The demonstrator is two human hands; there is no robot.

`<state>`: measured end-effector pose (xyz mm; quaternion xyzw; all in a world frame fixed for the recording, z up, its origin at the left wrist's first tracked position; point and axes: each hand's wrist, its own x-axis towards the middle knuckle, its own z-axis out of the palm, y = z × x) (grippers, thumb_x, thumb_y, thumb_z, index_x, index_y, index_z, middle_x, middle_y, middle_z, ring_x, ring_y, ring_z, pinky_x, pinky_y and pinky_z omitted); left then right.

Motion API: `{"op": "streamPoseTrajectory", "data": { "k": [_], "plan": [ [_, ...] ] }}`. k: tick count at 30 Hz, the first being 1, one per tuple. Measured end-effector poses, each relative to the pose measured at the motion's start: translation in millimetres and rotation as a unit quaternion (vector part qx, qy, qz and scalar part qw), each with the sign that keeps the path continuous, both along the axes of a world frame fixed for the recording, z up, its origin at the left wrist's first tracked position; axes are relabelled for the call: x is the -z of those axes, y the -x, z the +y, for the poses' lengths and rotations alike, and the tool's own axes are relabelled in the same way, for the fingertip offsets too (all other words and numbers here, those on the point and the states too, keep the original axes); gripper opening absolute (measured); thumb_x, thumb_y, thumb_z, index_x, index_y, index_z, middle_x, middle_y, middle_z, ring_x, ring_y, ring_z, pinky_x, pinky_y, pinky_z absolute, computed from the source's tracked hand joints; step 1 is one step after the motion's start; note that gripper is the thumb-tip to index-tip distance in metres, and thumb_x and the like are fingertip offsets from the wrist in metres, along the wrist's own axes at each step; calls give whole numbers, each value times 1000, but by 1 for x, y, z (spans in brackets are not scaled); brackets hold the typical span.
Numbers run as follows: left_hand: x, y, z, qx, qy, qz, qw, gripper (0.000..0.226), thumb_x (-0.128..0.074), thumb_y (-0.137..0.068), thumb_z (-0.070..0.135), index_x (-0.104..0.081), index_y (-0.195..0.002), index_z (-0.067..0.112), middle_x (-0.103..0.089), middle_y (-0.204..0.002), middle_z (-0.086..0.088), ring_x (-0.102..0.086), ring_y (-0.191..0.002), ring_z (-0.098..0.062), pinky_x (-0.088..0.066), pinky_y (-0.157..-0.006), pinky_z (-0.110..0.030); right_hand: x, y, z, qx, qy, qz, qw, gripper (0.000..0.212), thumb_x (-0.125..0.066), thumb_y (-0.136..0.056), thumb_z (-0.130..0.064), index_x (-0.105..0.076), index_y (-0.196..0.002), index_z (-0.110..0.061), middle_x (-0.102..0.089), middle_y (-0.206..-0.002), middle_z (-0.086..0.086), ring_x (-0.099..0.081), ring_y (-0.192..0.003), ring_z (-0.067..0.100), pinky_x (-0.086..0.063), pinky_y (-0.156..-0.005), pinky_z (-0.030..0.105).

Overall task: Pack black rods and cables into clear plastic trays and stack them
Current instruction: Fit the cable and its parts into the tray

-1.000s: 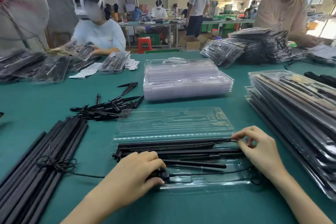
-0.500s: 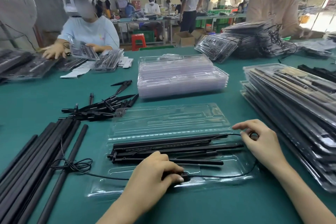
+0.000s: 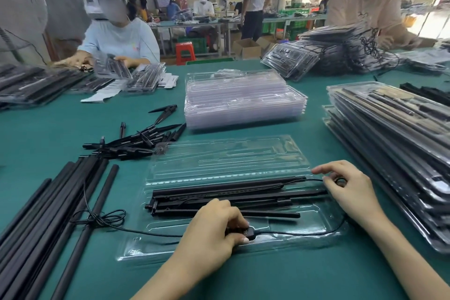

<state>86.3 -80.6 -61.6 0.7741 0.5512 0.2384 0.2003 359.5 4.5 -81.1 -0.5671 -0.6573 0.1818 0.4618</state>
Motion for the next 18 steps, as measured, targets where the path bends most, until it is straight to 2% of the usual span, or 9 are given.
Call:
{"op": "streamPoseTrajectory", "data": {
  "k": [4, 7, 9, 11, 13, 15, 16, 18],
  "plan": [
    [-2, 1, -3, 12, -18, 48, 999, 8, -68, -86, 36, -69, -93, 33, -58, -86, 19, -44, -87, 1, -29, -79, -12, 0, 0, -1, 1, 6, -8, 1000, 40, -59, -80, 11, -70, -76, -27, -63, -89, -7, -56, -76, 10, -39, -64, 6],
    [0, 5, -5, 23, -41, 102, 994, 18, -53, -93, 48, -66, -102, 39, -46, -82, 24, -36, -84, 3, -24, -77, -14, 0, 0, -1, 1, 9, -3, 1000, 43, -54, -84, 11, -71, -76, -28, -64, -91, -7, -58, -78, 12, -39, -66, 7],
    [-1, 9, -5, 32, -30, 113, 993, 30, -40, -95, 55, -64, -107, 41, -40, -81, 25, -33, -84, 8, -22, -78, -14, -3, -3, -2, -12, 15, 25, 1000, 46, -46, -87, 12, -72, -79, -25, -66, -95, -6, -61, -84, 11, -39, -72, 6],
    [-5, 13, -2, 32, -34, 105, 993, 35, -33, -96, 56, -61, -113, 44, -41, -94, 29, -31, -96, 14, -20, -86, -13, -12, -8, -6, -22, 8, 31, 999, 50, -41, -86, 17, -71, -82, -22, -67, -99, -3, -60, -92, 5, -40, -81, 5],
    [-8, 16, 3, 10, -74, 114, 991, 37, -28, -97, 55, -50, -127, 47, -36, -119, 34, -23, -116, 15, -16, -98, -11, -22, -14, -14, -23, -12, -2, 1000, 55, -38, -83, 23, -70, -87, -20, -66, -102, -1, -57, -95, -1, -39, -86, 4],
    [-11, 16, 12, -8, -87, 129, 988, 47, -19, -95, 59, -29, -140, 50, -20, -142, 33, -5, -135, 11, 0, -108, -10, -30, -20, -25, -18, -8, -30, 999, 58, -38, -84, 23, -69, -96, -24, -64, -107, -5, -56, -99, -2, -36, -87, 1],
    [-11, 15, 17, -10, -82, 138, 987, 52, -12, -90, 64, -16, -142, 54, -7, -148, 33, 8, -138, 10, 7, -111, -13, -32, -23, -31, -16, 6, -43, 999, 57, -40, -86, 20, -67, -102, -29, -62, -109, -8, -56, -100, -1, -36, -87, 3],
    [-11, 8, 27, -5, -69, 161, 985, 55, -3, -82, 71, 3, -137, 63, 13, -150, 31, 26, -137, 7, 17, -114, -23, -31, -29, -44, -24, 59, -77, 995, 51, -48, -93, 4, -57, -115, -41, -58, -111, -10, -56, -101, 0, -37, -88, 15]
  ]
}}
